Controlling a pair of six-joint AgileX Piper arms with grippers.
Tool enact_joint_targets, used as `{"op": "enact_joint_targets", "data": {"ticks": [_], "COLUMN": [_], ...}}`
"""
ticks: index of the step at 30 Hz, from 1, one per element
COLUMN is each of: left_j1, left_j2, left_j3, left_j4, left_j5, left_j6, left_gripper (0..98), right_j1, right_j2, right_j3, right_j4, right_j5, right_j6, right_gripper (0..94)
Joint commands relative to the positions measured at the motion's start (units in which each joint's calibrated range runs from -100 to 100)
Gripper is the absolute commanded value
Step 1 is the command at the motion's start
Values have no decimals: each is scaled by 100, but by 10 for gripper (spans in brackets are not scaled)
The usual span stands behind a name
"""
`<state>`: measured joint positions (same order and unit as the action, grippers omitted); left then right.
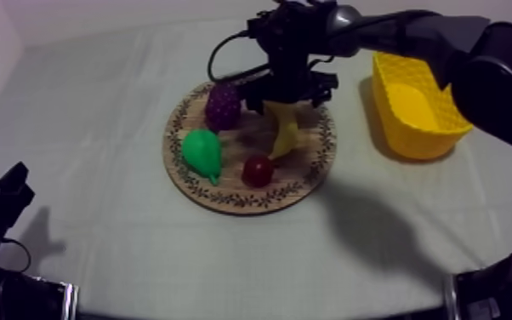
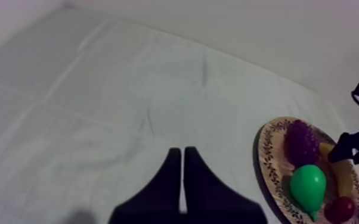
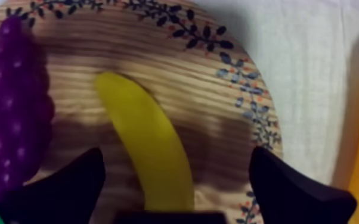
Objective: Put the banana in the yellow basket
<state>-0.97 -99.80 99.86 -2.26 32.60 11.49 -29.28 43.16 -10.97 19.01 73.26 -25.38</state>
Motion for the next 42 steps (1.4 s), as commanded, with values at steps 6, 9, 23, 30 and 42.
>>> {"op": "enact_joint_targets", "data": {"ticks": [6, 9, 23, 30, 42], "left_j1": [-1, -1, -1, -1, -1], "left_j2": [-3, -3, -3, -3, -3], "left_j3": [3, 3, 3, 3, 3], "left_j4": [-1, -1, -1, -1, -1], "left_j5": [-2, -2, -2, -2, -2], "left_j6": [1, 1, 1, 1, 1], "left_gripper": [1, 1, 1, 1, 1], "right_j1": [5, 4, -53, -18, 65], "right_j2": [144, 147, 130, 76, -31], "right_j3": [-40, -24, 151, 196, 334], "right_j4": [-10, -24, -82, -190, -254], "right_j5": [-21, -64, -251, -348, -483], "right_j6": [43, 55, 178, 289, 353], "right_gripper": [716, 696, 557, 405, 331]}}
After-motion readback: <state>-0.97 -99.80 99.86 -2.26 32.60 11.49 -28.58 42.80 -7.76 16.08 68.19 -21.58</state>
